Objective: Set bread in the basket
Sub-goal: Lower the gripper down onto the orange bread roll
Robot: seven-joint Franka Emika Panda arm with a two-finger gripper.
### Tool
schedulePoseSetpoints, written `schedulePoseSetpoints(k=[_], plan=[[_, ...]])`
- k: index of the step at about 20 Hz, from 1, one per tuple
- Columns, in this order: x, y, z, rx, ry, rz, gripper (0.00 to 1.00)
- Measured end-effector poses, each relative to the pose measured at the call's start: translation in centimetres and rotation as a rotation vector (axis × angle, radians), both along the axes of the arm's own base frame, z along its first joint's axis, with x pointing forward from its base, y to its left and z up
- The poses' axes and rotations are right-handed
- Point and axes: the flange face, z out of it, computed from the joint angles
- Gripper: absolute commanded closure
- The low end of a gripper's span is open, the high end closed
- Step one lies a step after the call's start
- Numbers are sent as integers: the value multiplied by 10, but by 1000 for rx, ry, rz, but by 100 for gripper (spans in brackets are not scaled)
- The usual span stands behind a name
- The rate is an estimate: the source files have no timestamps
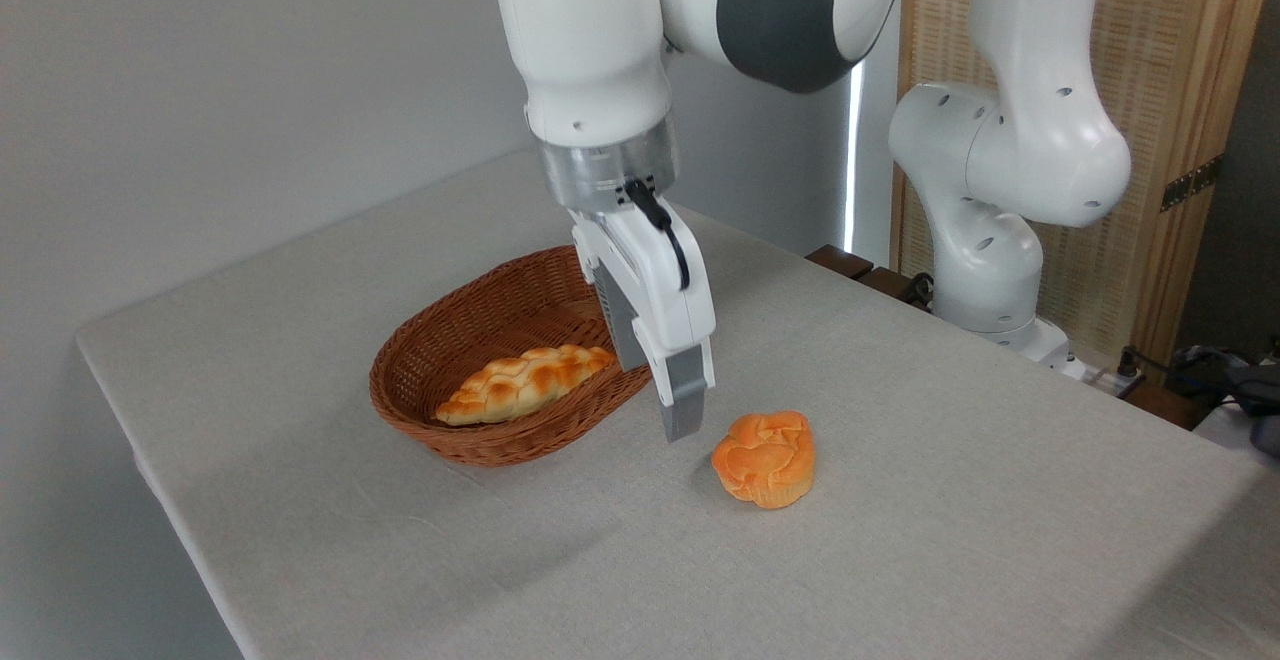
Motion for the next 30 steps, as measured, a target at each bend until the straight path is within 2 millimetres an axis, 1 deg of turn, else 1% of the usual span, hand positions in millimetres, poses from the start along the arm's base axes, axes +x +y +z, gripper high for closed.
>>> schedulePoseSetpoints(k=[3,7,10,12,15,19,24,30], plan=[[-4,-1,-16,-3,19,-27,0],[-8,0,-30,-5,29,-98,0],[-13,4,-49,34,44,-169,0],[-18,4,-62,38,58,-182,0],[-25,3,-75,34,79,-190,0],[-30,3,-81,35,94,-196,0],[-34,8,-86,95,115,-228,0],[-41,7,-100,92,147,-233,0]])
